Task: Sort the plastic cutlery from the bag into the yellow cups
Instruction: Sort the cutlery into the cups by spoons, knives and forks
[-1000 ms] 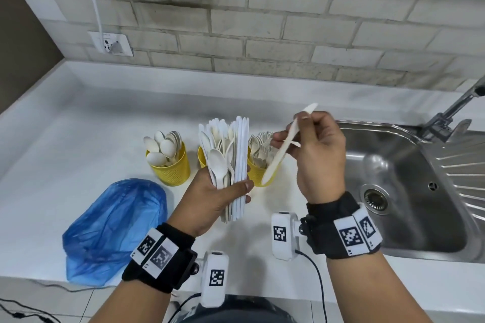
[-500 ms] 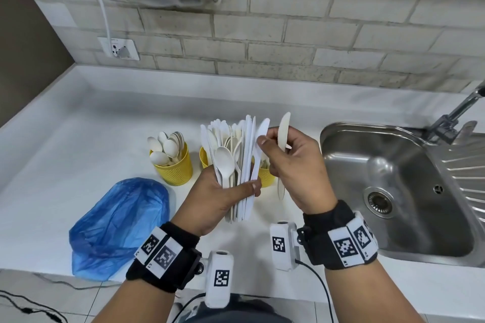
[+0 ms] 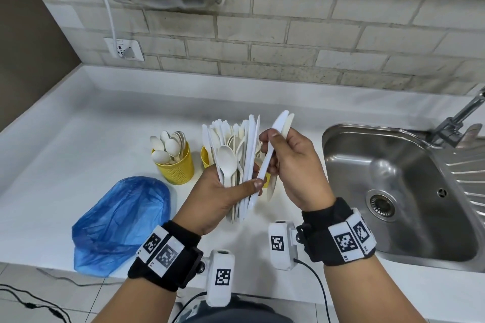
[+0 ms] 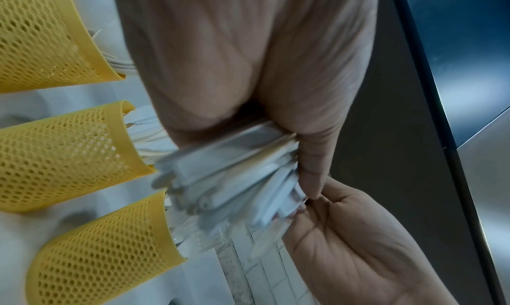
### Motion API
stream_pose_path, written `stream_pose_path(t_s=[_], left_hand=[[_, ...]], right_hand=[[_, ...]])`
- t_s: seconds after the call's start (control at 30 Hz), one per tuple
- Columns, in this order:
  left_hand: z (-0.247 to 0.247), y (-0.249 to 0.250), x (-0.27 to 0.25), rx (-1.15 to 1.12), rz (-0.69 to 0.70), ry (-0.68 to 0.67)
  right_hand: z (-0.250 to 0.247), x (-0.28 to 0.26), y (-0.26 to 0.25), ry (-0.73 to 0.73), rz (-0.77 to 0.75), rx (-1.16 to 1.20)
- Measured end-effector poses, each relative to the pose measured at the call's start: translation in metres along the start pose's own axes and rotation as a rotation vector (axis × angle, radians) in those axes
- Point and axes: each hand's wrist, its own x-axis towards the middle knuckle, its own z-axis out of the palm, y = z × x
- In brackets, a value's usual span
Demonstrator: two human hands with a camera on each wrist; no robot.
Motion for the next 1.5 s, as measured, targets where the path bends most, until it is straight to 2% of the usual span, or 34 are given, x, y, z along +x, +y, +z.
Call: stream_pose_path(t_s=[0.17, 0.27, 0.33, 0.47, 0.53, 0.73, 0.93, 1.3, 1.5], left_hand=[[-0.001, -0.004, 0.002, 0.008, -0.042, 0.025], [-0.001, -0.005, 0.003, -0.004, -0.054, 0.009], [-0.002, -0.005, 0.004, -0.007, -0.061, -0.019], [0.000, -0.003, 0.003, -0.018, -0.093, -0.072], [0.001, -0.002, 0.003, -0.030, -0.098, -0.085], [-0.003, 0.000, 0.004, -0.035, -0.101, -0.100], [-0.005, 0.002, 0.003, -0.040, -0.110, -0.118], [-0.008, 0.000, 0.005, -0.057, -0.132, -0.103], [-0.009, 0.001, 0.006, -0.094, -0.099, -0.045]], right_hand=[[-0.008, 0.005, -0.008, 0.126, -0.009, 0.269], [-0.012, 0.009, -0.014, 0.138, -0.076, 0.334], [-0.015, 0.012, -0.016, 0.100, -0.116, 0.275], [-0.021, 0.014, -0.022, -0.118, -0.164, 0.018], [-0.022, 0.015, -0.026, -0.179, -0.178, -0.034], [-0.028, 0.016, -0.029, -0.172, -0.257, -0.102], [-0.032, 0.019, -0.034, -0.250, -0.285, -0.173], [-0.043, 0.031, -0.030, -0.379, -0.141, -0.181], [-0.043, 0.031, -0.025, -0.279, -0.069, -0.106]])
